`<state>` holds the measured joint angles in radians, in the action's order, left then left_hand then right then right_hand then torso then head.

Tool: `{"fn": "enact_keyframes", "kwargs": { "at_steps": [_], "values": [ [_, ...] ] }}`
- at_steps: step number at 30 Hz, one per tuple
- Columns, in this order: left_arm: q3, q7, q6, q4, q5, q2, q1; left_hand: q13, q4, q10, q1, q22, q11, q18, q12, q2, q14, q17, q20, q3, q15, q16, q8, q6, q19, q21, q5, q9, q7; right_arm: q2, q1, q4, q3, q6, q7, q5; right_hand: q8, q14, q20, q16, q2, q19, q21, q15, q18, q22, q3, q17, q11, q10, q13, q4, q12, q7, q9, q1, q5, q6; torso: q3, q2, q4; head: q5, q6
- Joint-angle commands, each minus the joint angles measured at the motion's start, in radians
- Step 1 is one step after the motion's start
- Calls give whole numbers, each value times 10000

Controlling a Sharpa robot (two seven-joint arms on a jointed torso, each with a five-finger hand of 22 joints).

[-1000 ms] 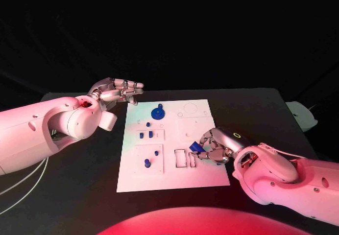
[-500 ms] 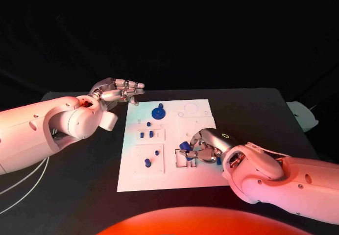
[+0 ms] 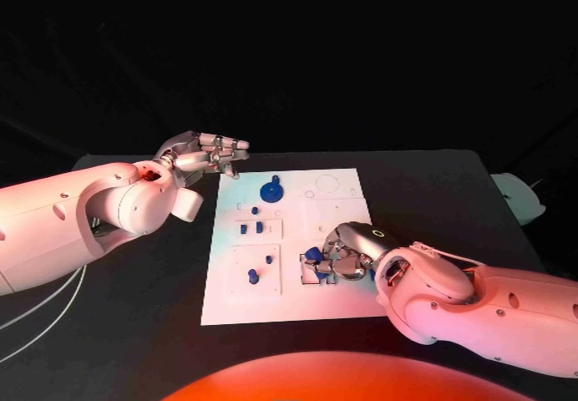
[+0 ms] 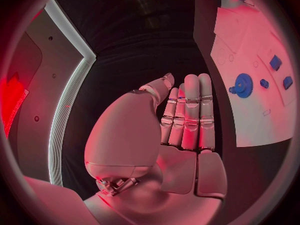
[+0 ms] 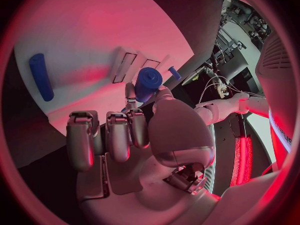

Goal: Assemble the parts on the task board

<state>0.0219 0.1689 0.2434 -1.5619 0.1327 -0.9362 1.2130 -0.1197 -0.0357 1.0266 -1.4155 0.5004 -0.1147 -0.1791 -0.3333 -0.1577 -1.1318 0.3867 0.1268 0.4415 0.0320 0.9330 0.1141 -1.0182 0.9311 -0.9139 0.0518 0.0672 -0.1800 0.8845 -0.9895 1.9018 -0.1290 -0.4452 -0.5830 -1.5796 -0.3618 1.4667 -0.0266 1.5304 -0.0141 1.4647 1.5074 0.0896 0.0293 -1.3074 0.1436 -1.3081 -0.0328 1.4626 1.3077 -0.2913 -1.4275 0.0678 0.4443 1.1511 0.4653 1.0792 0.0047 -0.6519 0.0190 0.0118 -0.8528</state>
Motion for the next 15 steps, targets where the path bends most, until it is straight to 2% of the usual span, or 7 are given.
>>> {"fn": "enact_keyframes", "kwargs": {
  "at_steps": [1,11,15],
  "values": [
    [-5,79,-145,-33,-40,6,4,-15,-2,-51,61,-12,8,-52,-56,72,3,-15,27,-39,47,-35,-30,66,23,33,8,6,5,-50,10,-46,1,404,-92,-9,-46,886,87,38,-70,876,29,50,-167,-2470,39,-1823,-35,99,882,23,-39,-359,25,-38,25,367,0,-3,2,-11,-4],
    [-5,65,-144,-47,-40,-16,5,-15,-2,-51,61,-12,8,-52,-56,72,3,-15,27,-39,47,-35,-30,66,23,33,8,6,5,-199,36,-153,-13,607,-116,-15,-57,884,92,34,-67,870,10,55,-163,-2465,53,-1814,-39,107,898,22,-48,-360,36,-30,12,363,0,-6,-5,-41,-33],
    [-5,51,-145,-52,-40,-20,5,-16,3,-59,46,-17,11,-54,-65,85,5,-16,27,-35,45,-36,-28,67,26,40,8,6,7,-231,39,-189,-15,567,-121,-35,-96,881,105,28,-90,867,3,61,-162,-2463,182,-1802,-40,102,905,-4,-31,-358,86,-182,-178,336,3,-5,-3,-58,-34]
  ]
}}
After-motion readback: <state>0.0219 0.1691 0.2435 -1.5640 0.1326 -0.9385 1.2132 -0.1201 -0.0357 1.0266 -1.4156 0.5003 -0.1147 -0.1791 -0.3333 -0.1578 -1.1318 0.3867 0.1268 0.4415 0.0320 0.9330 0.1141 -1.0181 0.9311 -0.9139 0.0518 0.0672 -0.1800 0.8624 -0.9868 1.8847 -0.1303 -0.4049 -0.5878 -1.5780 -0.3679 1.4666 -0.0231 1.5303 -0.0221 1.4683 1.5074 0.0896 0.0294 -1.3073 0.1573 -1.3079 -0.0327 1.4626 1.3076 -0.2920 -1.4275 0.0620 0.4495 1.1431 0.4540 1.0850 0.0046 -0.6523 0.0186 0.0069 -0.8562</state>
